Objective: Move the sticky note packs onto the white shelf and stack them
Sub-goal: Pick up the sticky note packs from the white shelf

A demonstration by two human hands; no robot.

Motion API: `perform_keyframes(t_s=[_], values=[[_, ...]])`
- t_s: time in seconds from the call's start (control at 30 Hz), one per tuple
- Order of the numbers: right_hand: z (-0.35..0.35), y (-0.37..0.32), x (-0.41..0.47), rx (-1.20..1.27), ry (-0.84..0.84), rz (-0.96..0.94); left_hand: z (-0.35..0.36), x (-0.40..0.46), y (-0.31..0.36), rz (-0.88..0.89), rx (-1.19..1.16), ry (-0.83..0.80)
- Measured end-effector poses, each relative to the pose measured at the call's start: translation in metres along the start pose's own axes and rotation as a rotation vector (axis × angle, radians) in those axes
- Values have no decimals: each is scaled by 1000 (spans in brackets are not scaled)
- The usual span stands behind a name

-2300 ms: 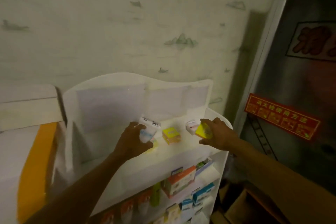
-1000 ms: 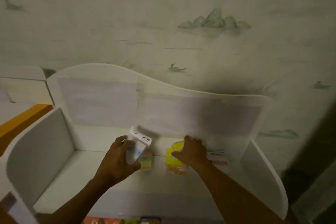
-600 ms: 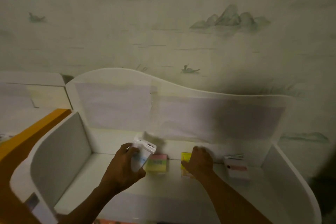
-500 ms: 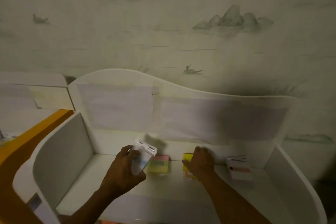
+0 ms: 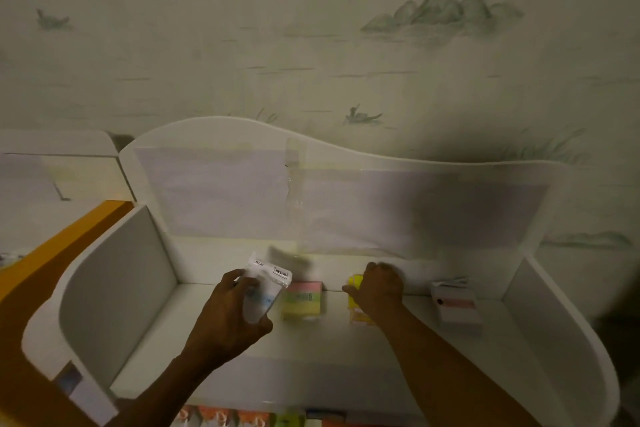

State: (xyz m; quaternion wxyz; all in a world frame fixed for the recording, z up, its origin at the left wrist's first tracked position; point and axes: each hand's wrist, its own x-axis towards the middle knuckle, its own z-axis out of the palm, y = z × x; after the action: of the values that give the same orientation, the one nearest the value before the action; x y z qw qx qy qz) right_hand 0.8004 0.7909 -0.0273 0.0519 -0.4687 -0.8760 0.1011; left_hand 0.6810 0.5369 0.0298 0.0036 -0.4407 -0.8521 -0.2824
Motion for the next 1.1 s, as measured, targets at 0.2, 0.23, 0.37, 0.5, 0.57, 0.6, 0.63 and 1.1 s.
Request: perform_keyframes(t_s=[0.2,0.23,0.37,0.5,0.57,0.6,0.63,1.1], values=[[-7,1,-5,59,-16,7,-3,12,11,4,6,1],[-10,1,-6,47,-38,18,-2,14,13,10,3,1],[-28,5,-5,-91,-16,-29,2,23,25,41,-7,-11],[-66,22,-6,-199,85,-123,8,33,49,57,1,-19],[-87,38,-5,-160,65,-175,13,39,64,73,-6,-24],[-97,48,-4,-117,9,-195,16,42,73,81,-9,-32],[-105,59,-3,-69,-63,-213,20,46,81,91,-13,-43],[-171,216,-49,138,-53,-115,136,76,216,221,-139,-181]])
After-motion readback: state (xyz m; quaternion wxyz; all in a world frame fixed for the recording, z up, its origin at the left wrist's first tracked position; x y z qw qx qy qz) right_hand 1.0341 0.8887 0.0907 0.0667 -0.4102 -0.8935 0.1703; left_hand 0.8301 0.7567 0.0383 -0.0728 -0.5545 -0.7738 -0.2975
